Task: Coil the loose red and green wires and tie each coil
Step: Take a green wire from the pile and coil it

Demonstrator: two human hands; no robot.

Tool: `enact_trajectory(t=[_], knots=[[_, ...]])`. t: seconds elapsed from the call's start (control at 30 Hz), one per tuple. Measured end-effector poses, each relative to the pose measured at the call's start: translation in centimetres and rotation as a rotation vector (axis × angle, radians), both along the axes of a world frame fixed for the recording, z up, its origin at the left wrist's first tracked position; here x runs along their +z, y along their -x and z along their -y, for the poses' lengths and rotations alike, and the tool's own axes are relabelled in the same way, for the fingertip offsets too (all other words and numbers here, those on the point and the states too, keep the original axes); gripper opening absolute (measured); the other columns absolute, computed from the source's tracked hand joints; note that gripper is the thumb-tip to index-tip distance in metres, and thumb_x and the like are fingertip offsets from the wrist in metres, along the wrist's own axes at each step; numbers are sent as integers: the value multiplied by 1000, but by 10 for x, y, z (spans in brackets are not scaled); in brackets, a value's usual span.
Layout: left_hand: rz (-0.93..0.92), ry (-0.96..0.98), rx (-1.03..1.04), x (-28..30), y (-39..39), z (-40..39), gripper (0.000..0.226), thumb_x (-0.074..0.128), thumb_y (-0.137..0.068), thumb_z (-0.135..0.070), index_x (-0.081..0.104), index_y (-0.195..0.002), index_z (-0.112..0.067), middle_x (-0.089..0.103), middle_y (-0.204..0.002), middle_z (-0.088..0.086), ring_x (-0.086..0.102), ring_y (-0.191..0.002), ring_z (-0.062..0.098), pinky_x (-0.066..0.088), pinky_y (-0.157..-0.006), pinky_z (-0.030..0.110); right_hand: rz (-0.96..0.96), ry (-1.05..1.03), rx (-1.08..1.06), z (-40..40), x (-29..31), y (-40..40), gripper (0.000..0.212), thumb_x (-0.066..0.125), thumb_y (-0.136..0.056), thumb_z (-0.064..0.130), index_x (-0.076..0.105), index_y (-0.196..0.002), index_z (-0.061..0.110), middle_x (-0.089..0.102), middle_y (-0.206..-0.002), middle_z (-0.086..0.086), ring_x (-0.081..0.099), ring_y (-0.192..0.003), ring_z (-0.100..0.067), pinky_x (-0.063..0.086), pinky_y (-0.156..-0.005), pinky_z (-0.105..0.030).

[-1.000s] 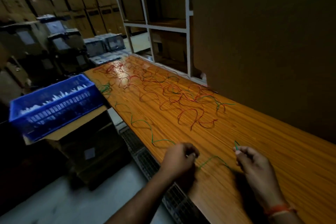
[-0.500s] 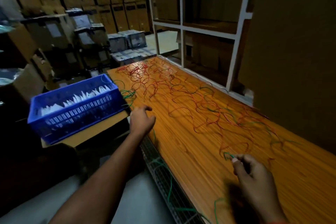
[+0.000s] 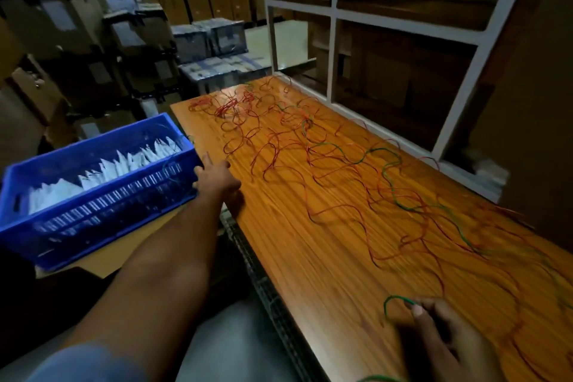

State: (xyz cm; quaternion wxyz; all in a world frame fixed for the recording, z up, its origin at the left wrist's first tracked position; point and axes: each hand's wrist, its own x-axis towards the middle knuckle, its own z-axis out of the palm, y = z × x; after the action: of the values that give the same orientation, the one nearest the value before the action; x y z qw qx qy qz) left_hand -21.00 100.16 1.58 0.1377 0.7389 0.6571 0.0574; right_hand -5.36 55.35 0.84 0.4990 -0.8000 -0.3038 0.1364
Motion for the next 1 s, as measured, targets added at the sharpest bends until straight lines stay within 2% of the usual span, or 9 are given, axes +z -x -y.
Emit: enact_trajectory(t=[0.13,0.27,0.33,0.43,0.63,0.77,0.87,0.93,1.0], knots=[[97,106,28,-15,-4,-10,56,68,-89,-37,50,-140,-23,31,-151,14,37,-131,39,45,-103,54,-66,-4,25,2,-10,-2,32,69,-92,13,70,-85,44,64,-57,3,57,-50,-5,36,-48,-15],[340,-104,-116,-28,-16,48,45,71,-88,-34,62,-130,-19,42,-149,12,52,-127,32,48,-104,43,-144,-45,101,13,-5,2,19,63,-97,14,73,-90,29,63,-59,-1,55,-52,-4,39,-51,-17],[445,-93,-278,-30,-26,91,36,73,-89,-28,66,-123,-19,48,-143,12,58,-120,29,49,-102,37,-176,-86,123,22,0,3,16,60,-99,15,73,-92,21,60,-58,0,53,-52,-4,38,-51,-18],[533,35,-457,-27,-37,151,28,74,-90,-19,69,-117,-19,53,-135,11,63,-115,25,49,-92,27,-204,-139,135,35,10,6,16,58,-101,17,72,-94,18,57,-57,3,50,-53,-3,37,-52,-16],[650,115,-566,2,-48,263,18,72,-92,-18,70,-109,-25,68,-121,5,70,-103,12,47,-67,16,-173,-218,170,86,24,14,15,59,-102,19,71,-93,18,54,-56,7,50,-56,-5,40,-55,-21],[716,149,-617,26,-34,344,14,70,-94,-20,69,-108,-24,69,-115,1,68,-92,5,45,-58,12,-164,-254,169,134,34,27,16,58,-101,17,72,-93,18,54,-56,8,50,-55,-5,40,-54,-21],[720,177,-648,38,-15,401,12,69,-95,-30,69,-107,-28,72,-107,-6,70,-92,6,53,-69,25,-140,-274,168,171,41,34,15,60,-101,19,72,-93,21,55,-58,7,51,-56,-7,43,-57,-26],[788,277,-652,43,-2,439,14,66,-97,-33,69,-108,-26,73,-106,-4,72,-93,11,50,-72,28,-125,-289,156,195,47,39,15,60,-100,20,72,-92,23,55,-59,6,51,-56,-7,42,-55,-26],[864,453,-656,52,8,483,20,58,-104,-29,68,-112,-14,74,-106,3,72,-92,14,48,-71,26,-101,-303,159,215,53,41,15,61,-100,20,72,-91,22,56,-60,5,51,-55,-6,42,-55,-26]])
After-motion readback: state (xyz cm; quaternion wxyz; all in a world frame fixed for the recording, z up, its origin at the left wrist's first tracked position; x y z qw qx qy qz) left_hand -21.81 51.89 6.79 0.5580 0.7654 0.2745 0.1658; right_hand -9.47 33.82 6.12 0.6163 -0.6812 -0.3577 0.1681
